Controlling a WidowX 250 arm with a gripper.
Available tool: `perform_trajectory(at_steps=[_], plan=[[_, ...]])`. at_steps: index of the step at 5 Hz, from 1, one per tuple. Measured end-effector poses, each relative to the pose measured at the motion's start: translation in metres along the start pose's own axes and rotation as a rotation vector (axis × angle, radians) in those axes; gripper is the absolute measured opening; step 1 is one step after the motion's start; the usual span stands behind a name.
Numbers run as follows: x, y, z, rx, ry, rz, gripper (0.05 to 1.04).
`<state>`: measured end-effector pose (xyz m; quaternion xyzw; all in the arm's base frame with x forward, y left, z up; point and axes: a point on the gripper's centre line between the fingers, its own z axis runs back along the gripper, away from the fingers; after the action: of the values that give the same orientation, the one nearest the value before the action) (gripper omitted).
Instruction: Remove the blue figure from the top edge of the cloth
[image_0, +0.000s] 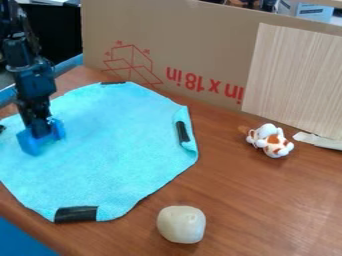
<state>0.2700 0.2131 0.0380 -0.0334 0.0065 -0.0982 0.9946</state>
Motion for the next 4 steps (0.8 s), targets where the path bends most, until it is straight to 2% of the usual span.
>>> perform_trajectory(at_steps=[1, 2, 3, 4], plan=[[0.010, -0.014, 0.031, -0.001, -0.066, -0.016, 0.255], [0.021, -0.034, 0.050, -0.005, -0.084, -0.021, 0.255], [0.034, -0.074, 0.052, -0.107, -0.044, -0.085, 0.255], [0.056, -0.116, 0.039, -0.186, -0.003, -0.173, 0.255]])
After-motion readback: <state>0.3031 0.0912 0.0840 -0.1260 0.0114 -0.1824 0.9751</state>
